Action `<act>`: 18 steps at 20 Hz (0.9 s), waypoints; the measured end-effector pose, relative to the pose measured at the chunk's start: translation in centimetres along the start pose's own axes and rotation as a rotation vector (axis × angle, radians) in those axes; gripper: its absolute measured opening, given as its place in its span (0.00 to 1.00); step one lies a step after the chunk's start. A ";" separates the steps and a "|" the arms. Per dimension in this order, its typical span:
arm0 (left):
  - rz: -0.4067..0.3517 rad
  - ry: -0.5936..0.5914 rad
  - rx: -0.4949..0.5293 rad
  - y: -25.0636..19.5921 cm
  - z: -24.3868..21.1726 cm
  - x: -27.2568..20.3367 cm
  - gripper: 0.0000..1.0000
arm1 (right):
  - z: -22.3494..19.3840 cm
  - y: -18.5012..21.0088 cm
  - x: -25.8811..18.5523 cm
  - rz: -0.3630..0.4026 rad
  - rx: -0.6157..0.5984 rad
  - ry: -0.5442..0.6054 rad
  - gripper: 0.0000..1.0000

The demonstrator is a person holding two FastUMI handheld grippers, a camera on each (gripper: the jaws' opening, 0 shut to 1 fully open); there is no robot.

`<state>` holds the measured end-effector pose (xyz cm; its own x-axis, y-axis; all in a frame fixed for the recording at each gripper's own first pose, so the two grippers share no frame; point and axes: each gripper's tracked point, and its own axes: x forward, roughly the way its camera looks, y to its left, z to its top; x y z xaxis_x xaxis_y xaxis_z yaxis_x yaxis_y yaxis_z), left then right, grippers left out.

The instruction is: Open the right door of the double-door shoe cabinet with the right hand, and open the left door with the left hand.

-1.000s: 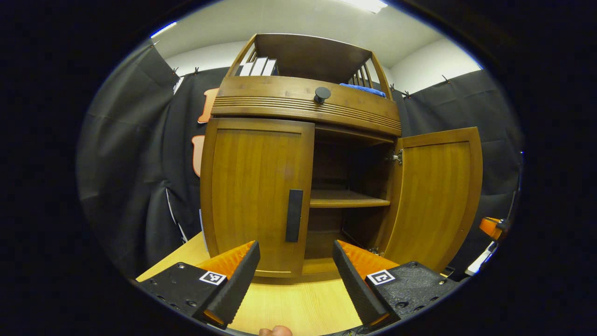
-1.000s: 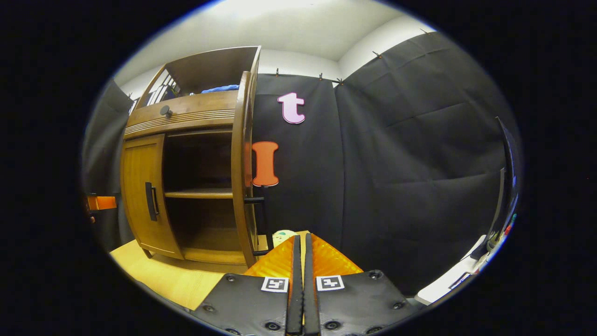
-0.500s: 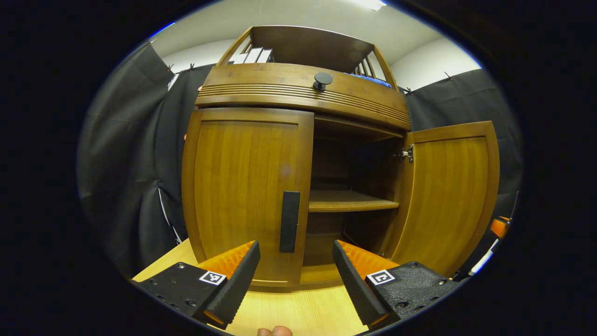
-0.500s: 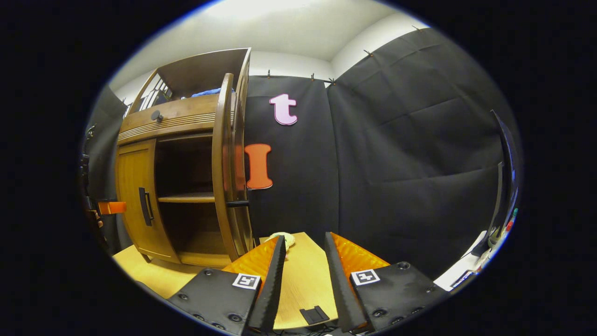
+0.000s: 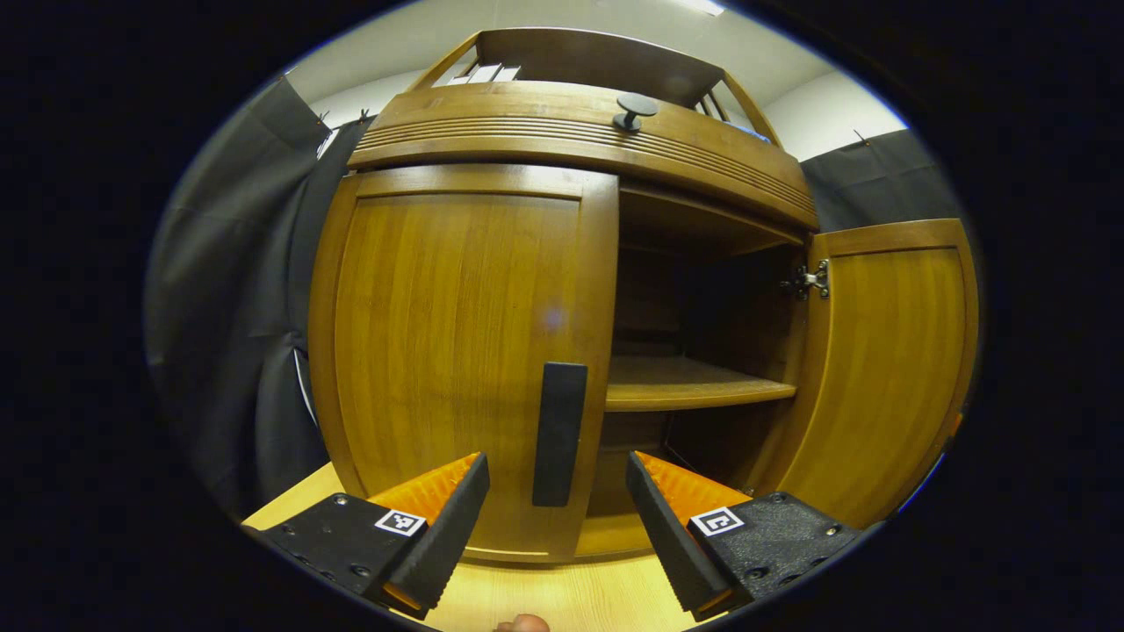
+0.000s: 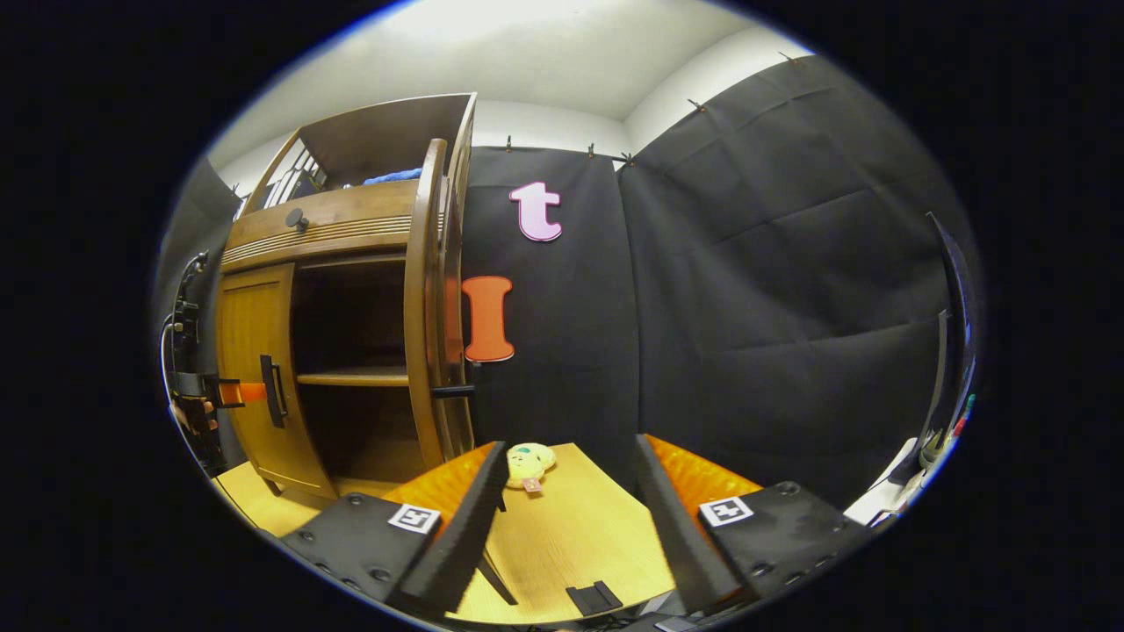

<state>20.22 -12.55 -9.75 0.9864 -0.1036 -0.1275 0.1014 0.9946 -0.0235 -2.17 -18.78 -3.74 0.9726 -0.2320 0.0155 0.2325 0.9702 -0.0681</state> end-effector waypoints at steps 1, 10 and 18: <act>0.003 0.005 -0.002 0.2 -0.3 0.7 0.95 | 0.1 -0.4 0.1 -0.015 -0.003 -0.005 0.92; 0.025 0.036 0.009 0.6 -2.4 4.9 0.89 | -0.7 -1.2 0.8 -0.046 0.009 0.002 0.92; 0.042 0.028 0.041 1.2 -3.1 6.3 0.69 | -1.8 -1.6 0.9 -0.057 0.019 0.024 0.99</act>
<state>26.14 -12.04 -13.70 0.9859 -0.0610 -0.1556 0.0654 0.9976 0.0232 -1.71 -20.67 -5.42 0.9574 -0.2886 -0.0055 0.2880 0.9564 -0.0491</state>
